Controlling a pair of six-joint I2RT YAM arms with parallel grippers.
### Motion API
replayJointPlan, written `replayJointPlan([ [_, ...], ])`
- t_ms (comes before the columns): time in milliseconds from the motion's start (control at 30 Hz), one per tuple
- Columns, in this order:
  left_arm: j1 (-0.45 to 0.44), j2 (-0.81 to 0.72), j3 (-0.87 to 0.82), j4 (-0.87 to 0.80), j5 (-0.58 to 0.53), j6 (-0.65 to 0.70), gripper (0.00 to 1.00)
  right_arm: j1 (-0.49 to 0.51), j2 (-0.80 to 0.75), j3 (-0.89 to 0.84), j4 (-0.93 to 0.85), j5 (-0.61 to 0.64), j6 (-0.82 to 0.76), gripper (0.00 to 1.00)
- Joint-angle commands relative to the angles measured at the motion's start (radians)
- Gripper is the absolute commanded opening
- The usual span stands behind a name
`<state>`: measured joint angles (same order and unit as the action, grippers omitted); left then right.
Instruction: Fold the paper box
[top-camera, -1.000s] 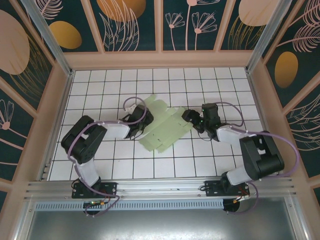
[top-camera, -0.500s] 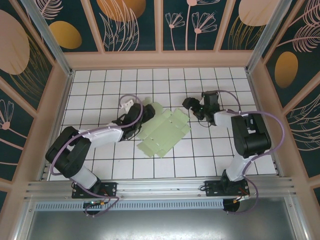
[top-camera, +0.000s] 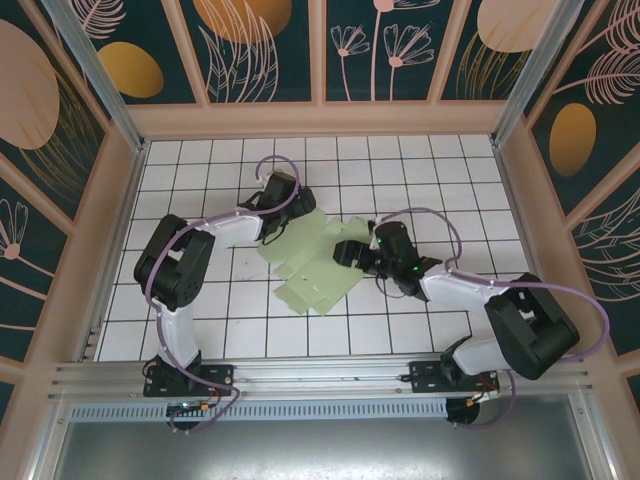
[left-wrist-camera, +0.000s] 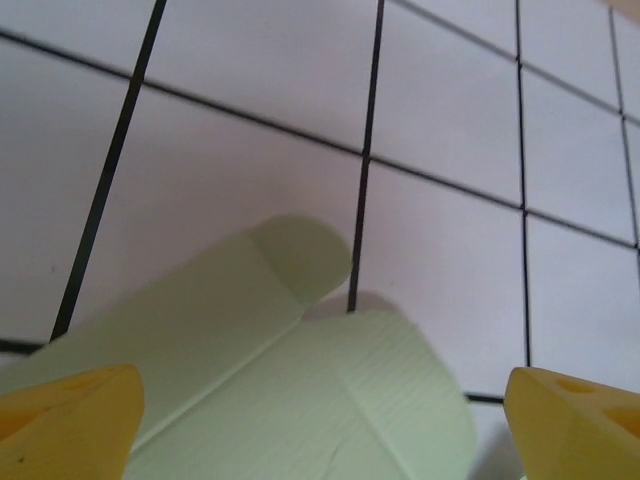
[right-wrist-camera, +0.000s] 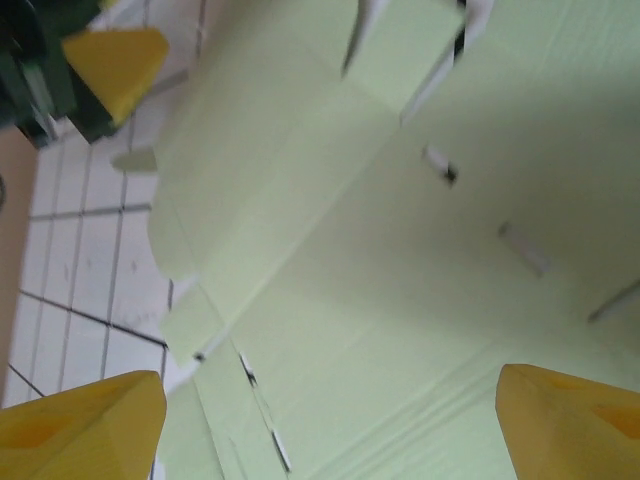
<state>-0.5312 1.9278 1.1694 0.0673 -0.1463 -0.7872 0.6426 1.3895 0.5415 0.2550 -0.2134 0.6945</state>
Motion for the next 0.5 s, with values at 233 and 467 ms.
replayJointPlan([
  [233, -0.005, -0.152, -0.301, 0.052, 0.067, -0.11, 0.93, -0.14, 0.191, 0.012, 0.062, -0.036, -0.002, 0.86],
  [467, -0.019, -0.29, -0.522, 0.133, 0.123, -0.234, 0.94, -0.257, 0.366, 0.181, -0.004, -0.075, -0.149, 0.86],
])
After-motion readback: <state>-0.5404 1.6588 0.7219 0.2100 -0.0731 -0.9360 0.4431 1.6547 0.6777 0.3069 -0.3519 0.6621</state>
